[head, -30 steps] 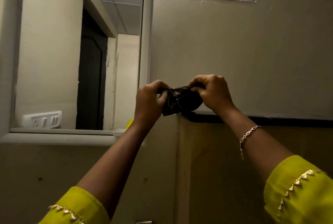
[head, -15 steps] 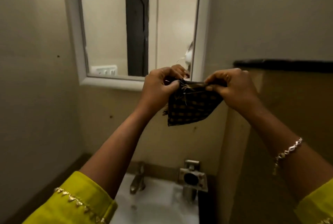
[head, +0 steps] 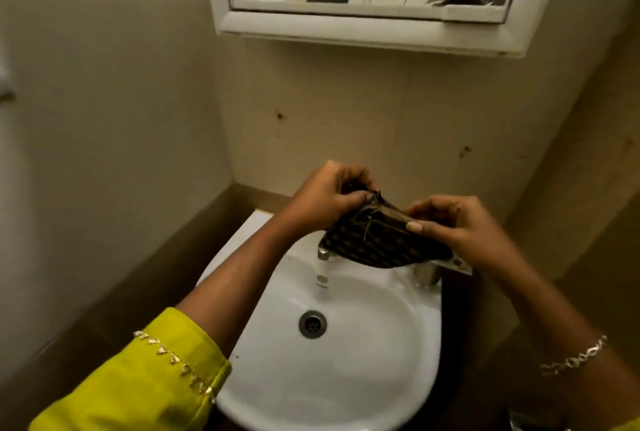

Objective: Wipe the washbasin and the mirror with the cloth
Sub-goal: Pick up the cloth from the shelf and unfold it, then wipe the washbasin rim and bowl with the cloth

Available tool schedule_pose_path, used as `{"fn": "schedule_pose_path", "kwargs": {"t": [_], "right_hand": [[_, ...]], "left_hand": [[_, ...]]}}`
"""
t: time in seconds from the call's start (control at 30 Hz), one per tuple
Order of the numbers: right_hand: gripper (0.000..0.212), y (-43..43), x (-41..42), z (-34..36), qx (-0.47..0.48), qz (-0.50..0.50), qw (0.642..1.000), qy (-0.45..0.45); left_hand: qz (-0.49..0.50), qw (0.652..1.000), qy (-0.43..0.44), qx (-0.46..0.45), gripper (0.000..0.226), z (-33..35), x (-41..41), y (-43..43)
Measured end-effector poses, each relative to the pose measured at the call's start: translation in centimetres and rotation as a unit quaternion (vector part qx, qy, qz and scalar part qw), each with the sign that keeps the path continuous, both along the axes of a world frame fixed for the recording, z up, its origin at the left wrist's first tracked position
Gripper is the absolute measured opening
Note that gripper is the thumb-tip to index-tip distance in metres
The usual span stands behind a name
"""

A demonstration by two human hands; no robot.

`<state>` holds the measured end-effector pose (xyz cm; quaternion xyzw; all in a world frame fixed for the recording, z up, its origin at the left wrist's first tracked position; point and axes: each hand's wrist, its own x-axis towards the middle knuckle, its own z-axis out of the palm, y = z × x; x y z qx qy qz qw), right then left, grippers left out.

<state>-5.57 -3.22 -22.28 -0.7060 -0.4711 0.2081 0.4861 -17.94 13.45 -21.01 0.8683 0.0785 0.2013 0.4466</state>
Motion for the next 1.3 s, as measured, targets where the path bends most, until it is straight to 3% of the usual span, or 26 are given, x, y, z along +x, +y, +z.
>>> {"fn": "schedule_pose_path", "kwargs": {"t": [0.07,0.13,0.23,0.33,0.47,0.57,0.7,0.83,0.9,1.0,1.1,1.2,1.3], "right_hand": [[0.031,1.1,-0.8,-1.1,-0.036,0.031,0.998,0.044],[0.047,2.7,-1.7,-2.5,-0.104,0.064,0.992,0.031],[0.03,5.4,-3.6,-4.9,-0.172,0.102,0.979,0.027],[0.011,7.9,-5.7,-7.9,-0.185,0.092,0.973,0.098],[0.014,10.7,-8.2,-11.4,-0.218,0.072,0.955,0.187],[0.011,12.4,-9.5,-13.5,-0.241,0.045,0.934,0.259],[0.02,14.4,-10.6,-15.7,-0.253,-0.021,0.911,0.324],[0.028,17.0,-10.3,-16.5,-0.262,-0.073,0.905,0.328],[0.03,18.3,-9.8,-15.9,-0.241,-0.083,0.915,0.313],[0.029,20.9,-8.4,-14.6,-0.188,-0.109,0.948,0.233],[0.037,23.7,-6.2,-14.6,-0.18,-0.131,0.974,-0.044],[0.058,25.1,-5.6,-16.1,-0.23,-0.135,0.922,-0.279],[0.069,25.1,-5.2,-20.9,-0.364,-0.013,0.862,-0.352]], "left_hand": [[-0.003,1.0,0.026,0.008,0.016,-1.4,-0.7,0.9],[-0.01,0.999,0.048,0.004,0.013,-2.7,-1.5,1.8],[-0.016,0.997,0.074,0.005,0.012,-4.3,-3.0,3.1],[-0.008,0.995,0.097,-0.009,0.011,-6.0,-4.4,4.8],[0.014,0.992,0.122,-0.019,0.012,-9.3,-6.2,7.9],[0.102,0.99,0.096,-0.034,0.015,-12.9,-7.5,10.8],[0.286,0.942,0.157,0.077,0.04,-19.0,-9.6,14.9],[0.272,0.88,0.332,0.202,0.069,-24.0,-10.5,16.8],[0.262,0.856,0.377,0.236,0.077,-25.7,-10.7,16.8],[0.26,0.84,0.392,0.269,0.08,-27.2,-11.0,16.6],[0.267,0.851,0.368,0.262,0.074,-27.7,-11.0,16.8],[0.266,0.859,0.359,0.248,0.076,-27.6,-11.0,16.9],[0.265,0.862,0.355,0.246,0.077,-27.7,-11.0,17.0]]}}
